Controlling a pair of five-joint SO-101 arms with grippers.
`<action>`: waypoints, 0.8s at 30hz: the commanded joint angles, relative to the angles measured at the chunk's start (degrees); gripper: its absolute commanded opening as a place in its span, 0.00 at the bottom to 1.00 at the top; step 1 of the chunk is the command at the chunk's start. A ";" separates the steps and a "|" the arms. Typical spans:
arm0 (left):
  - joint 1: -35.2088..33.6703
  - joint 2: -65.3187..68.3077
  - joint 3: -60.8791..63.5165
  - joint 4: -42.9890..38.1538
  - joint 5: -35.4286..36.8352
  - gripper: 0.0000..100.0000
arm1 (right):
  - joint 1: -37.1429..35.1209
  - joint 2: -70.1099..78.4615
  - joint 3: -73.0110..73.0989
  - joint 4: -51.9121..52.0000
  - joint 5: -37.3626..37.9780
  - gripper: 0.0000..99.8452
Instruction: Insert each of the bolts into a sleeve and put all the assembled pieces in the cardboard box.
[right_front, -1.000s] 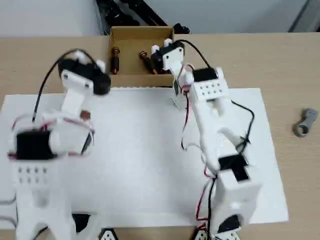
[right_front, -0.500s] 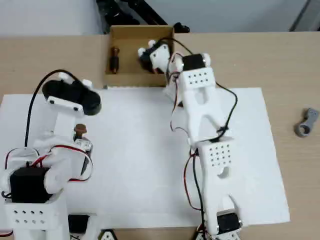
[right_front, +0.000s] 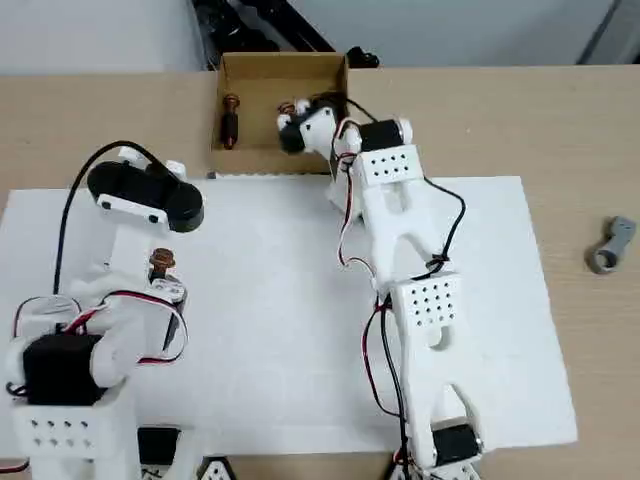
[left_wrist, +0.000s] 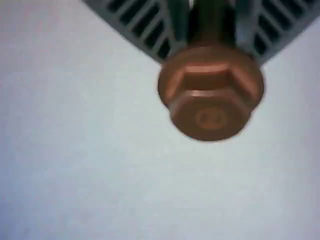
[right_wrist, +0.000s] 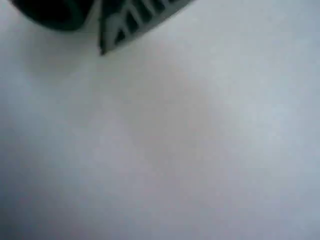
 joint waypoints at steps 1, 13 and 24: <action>-0.44 -0.79 1.10 -1.76 0.26 0.01 | 2.24 0.48 -1.41 0.48 0.53 0.18; -0.44 -0.79 5.32 -5.27 0.26 0.01 | 3.21 7.69 -1.58 0.31 0.35 0.18; -0.44 -0.79 5.32 -5.10 0.44 0.01 | 3.03 7.69 -1.41 0.75 0.18 0.03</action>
